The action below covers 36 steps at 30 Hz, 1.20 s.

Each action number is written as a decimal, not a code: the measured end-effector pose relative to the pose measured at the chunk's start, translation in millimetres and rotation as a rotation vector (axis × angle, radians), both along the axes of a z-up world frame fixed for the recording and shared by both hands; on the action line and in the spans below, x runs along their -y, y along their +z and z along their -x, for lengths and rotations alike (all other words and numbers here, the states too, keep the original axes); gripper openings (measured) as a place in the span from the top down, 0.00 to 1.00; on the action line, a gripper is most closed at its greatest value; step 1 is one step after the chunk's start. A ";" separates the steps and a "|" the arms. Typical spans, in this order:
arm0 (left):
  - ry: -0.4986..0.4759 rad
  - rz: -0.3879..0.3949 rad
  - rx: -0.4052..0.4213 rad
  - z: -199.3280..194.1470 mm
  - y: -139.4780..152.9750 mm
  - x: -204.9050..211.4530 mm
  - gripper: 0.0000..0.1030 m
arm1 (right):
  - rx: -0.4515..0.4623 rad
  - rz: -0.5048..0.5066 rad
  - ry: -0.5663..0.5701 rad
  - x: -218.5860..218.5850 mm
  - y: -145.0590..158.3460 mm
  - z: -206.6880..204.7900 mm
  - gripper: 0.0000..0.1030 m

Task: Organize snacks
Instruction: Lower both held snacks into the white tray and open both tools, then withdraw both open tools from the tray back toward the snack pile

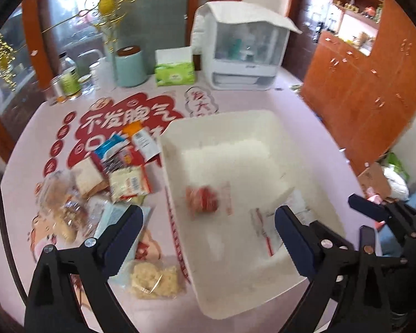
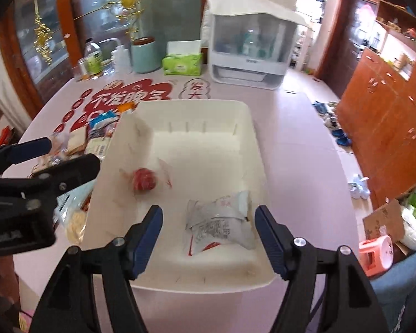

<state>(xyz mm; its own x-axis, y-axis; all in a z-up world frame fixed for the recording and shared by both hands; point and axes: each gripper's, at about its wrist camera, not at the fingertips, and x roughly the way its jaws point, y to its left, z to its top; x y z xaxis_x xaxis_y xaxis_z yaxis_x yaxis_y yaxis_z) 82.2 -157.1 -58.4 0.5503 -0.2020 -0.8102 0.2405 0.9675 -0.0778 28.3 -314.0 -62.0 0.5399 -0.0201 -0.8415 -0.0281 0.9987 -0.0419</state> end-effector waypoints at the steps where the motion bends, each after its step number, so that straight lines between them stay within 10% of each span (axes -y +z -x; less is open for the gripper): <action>1: 0.016 -0.009 -0.006 1.9 -1.6 -2.4 0.07 | 0.001 -0.005 0.014 -0.2 -1.0 1.3 0.33; 36: 0.276 -0.172 0.164 84.2 61.6 -117.5 0.07 | 0.154 -0.169 0.105 -59.8 50.7 45.6 0.33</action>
<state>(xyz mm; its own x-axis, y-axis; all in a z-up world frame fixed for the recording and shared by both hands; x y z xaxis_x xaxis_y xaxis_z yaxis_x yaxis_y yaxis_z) -2.0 -39.6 3.2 0.6908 0.1041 -0.7155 -0.0358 0.9933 0.1100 -17.2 -254.2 -11.3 0.6537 0.1769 -0.7358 -0.1387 0.9838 0.1133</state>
